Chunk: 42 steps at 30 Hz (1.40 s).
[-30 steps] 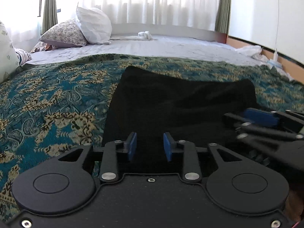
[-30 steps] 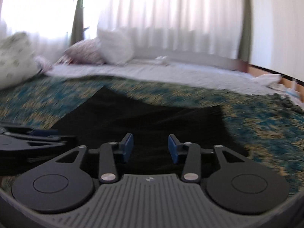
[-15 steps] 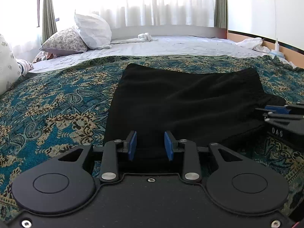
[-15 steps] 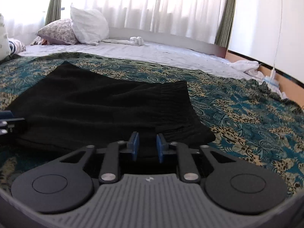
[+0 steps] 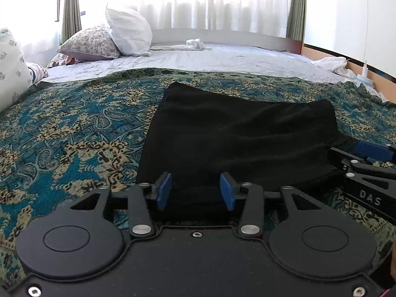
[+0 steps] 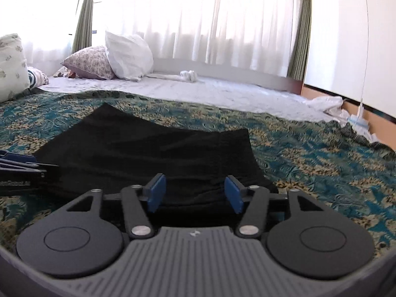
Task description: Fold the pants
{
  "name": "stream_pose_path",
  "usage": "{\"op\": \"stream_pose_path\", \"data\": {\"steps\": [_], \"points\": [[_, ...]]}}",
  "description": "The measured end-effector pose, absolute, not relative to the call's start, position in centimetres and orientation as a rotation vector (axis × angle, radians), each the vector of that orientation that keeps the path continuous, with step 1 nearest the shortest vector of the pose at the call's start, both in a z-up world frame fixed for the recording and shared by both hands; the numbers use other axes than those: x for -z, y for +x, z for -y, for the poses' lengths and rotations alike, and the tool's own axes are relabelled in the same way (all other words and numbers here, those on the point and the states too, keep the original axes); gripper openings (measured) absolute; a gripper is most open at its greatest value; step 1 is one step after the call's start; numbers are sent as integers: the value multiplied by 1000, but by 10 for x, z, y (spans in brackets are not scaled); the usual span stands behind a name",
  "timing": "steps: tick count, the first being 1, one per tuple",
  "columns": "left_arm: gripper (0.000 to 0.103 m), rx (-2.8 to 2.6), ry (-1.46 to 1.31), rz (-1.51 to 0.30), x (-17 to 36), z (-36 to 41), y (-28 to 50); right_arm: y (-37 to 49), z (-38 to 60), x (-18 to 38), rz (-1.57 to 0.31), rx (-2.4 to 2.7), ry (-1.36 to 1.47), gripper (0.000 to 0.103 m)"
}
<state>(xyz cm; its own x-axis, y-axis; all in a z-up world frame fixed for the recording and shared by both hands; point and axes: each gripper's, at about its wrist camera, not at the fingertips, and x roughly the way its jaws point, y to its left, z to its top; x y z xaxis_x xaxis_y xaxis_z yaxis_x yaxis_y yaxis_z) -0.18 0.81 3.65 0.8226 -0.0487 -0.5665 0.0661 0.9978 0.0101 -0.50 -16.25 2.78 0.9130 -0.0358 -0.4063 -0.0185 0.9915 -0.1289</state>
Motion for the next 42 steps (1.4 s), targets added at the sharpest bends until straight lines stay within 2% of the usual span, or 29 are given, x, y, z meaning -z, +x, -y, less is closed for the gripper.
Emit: {"op": "stream_pose_path", "data": {"steps": [3,5,7,15,25,42], "points": [[63,52,37,-589,-40,-7,-10,-14,166,-32,-416,-6,-102,78],[85,48,33,-577,-43,-7,-17,-19,168,-31,-424,-6,-89,84],[92,40,28,-559,-43,-7,-24,-23,168,-28,-434,-4,-89,87],[99,-2,41,-611,-31,-7,-31,-28,170,-14,-481,6,-88,103],[103,-31,32,-676,-12,-8,-25,-13,172,4,-584,12,-58,103],[103,-25,38,-667,-6,-7,-17,-11,171,13,-575,-10,-73,103]]}}
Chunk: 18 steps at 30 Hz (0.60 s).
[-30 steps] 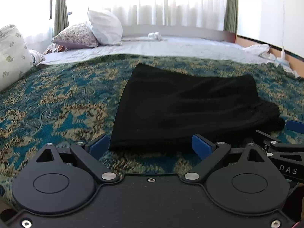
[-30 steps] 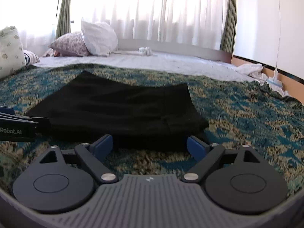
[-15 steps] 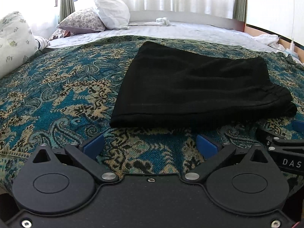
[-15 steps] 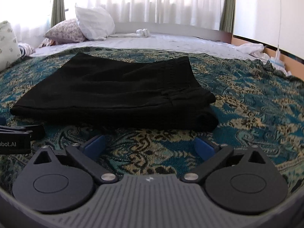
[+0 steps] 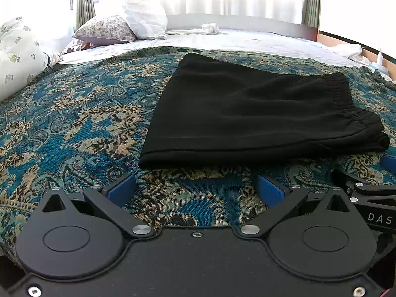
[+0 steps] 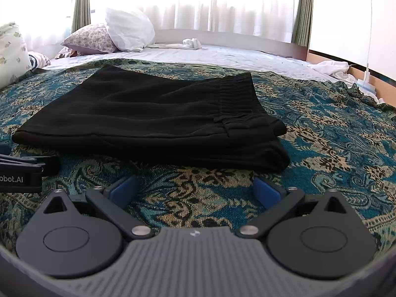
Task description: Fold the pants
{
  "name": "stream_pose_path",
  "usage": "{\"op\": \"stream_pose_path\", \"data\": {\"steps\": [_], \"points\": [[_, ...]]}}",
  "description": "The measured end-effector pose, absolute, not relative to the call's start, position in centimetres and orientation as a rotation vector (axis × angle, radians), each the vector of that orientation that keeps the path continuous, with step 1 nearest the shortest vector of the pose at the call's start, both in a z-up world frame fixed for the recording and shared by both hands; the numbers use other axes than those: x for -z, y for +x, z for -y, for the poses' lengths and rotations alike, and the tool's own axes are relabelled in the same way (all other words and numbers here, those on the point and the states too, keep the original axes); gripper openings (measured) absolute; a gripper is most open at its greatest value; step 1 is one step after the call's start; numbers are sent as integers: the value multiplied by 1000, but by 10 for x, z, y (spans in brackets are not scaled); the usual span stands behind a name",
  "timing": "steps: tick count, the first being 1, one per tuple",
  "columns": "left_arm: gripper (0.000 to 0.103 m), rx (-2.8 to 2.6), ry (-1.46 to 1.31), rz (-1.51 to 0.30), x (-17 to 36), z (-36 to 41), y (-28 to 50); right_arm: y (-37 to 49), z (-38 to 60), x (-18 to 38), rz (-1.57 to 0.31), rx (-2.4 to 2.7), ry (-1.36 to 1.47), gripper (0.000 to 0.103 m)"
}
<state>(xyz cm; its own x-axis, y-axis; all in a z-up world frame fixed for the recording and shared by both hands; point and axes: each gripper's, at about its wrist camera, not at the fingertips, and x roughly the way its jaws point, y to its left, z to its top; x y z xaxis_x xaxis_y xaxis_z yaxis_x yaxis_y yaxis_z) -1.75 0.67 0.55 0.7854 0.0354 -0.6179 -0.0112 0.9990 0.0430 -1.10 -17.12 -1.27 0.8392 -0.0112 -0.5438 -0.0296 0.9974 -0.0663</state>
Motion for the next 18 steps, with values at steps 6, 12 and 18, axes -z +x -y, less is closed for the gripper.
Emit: {"op": "stream_pose_path", "data": {"steps": [6,12,18], "points": [[103,-21,33,-669,-5,-8,-17,-11,171,13,-573,-10,-75,103],[103,-19,30,-673,-6,-9,-16,-11,171,13,-572,-10,-75,103],[103,-19,29,-674,-6,-9,-16,-11,171,14,-575,-11,-75,103]]}}
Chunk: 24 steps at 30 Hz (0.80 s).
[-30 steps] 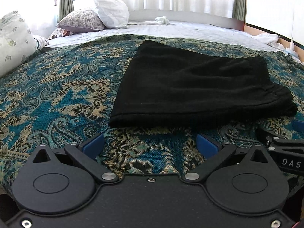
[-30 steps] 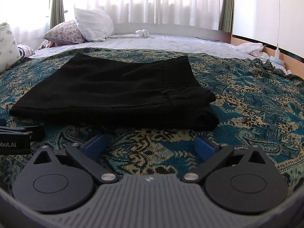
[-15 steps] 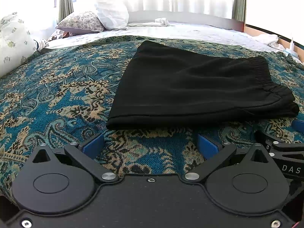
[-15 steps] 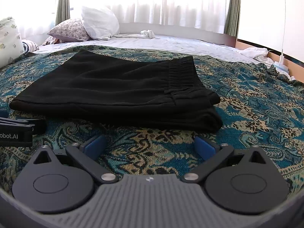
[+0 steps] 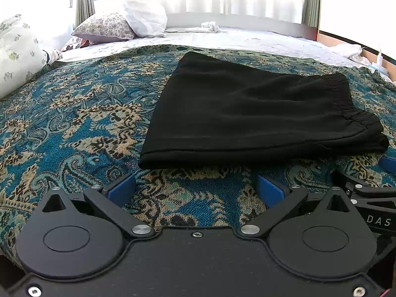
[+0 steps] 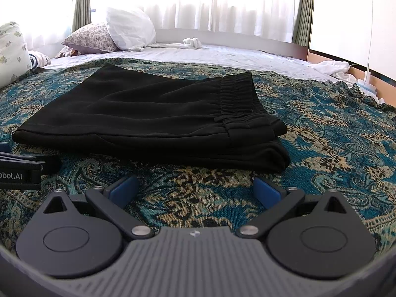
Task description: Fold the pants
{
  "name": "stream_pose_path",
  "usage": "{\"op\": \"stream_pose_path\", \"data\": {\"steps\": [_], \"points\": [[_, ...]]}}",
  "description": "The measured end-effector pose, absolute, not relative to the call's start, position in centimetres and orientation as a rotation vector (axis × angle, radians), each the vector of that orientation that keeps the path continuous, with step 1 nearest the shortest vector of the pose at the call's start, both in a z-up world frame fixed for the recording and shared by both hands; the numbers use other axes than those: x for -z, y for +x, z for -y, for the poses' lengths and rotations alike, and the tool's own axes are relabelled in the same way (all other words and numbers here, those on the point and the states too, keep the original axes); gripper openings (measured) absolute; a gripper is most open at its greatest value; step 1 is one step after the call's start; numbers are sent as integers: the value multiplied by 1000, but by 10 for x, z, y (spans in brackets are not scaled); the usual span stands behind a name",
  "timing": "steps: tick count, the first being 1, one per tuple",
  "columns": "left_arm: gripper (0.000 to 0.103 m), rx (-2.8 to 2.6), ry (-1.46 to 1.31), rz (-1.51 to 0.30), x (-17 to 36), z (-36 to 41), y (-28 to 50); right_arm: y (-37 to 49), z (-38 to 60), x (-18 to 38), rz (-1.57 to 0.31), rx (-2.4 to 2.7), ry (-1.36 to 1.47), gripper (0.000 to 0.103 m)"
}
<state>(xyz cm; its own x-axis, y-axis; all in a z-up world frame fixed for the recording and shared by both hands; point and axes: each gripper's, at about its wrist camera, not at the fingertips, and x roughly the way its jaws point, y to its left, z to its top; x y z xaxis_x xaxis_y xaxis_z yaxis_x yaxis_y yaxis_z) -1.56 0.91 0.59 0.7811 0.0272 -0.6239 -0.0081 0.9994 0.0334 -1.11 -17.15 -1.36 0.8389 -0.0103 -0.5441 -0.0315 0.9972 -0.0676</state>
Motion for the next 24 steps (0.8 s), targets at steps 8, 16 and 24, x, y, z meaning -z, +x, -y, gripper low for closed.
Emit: {"op": "stream_pose_path", "data": {"steps": [8,16,24], "points": [[103,-24,36,-659,-4,-8,-18,-11,171,14,-576,-11,-75,103],[103,-23,31,-666,-4,-8,-17,-11,171,13,-576,-11,-75,103],[103,-23,30,-667,-4,-8,-17,-11,171,13,-576,-11,-75,103]]}}
